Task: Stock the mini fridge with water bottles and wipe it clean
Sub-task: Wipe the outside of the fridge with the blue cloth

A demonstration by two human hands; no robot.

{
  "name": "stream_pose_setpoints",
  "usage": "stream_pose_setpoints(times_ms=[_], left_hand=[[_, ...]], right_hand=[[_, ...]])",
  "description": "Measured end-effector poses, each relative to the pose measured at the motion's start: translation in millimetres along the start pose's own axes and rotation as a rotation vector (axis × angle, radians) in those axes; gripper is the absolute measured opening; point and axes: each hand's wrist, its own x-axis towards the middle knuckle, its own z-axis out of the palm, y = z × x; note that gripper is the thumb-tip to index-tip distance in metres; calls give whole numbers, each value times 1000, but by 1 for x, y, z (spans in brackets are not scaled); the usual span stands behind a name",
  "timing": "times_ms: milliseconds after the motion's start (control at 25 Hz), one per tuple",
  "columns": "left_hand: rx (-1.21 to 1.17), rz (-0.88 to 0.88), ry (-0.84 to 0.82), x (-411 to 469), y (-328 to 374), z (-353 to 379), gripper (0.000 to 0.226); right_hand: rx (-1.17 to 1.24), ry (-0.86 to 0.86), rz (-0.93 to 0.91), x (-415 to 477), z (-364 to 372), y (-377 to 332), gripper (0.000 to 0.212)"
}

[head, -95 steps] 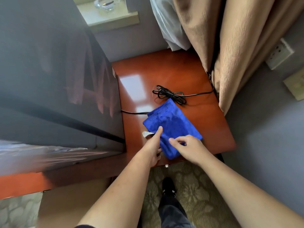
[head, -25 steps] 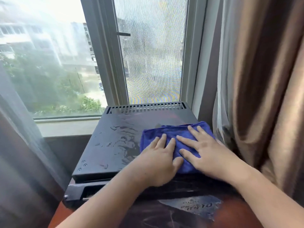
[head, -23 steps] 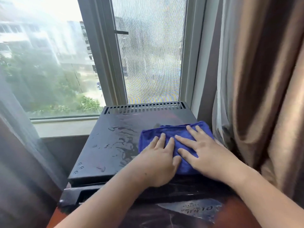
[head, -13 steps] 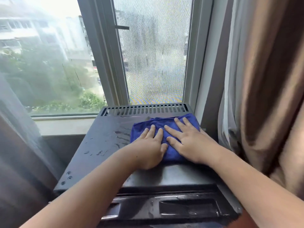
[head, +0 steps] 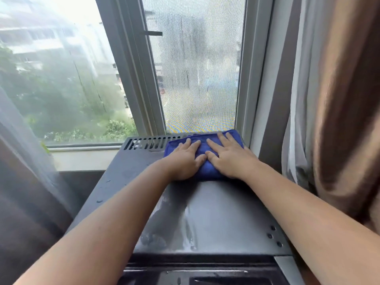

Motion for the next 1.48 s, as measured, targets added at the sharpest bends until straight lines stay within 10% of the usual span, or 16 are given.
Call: stream_pose_setpoints(times_ms=[720,1480], left_hand=[[258,168,-61,-118,46,29,59],[160,8,-58,75,17,-3,62]], right_hand=[[-10,-16,-20,-148,10,2,64],[2,55,42,52,-4,37,56]])
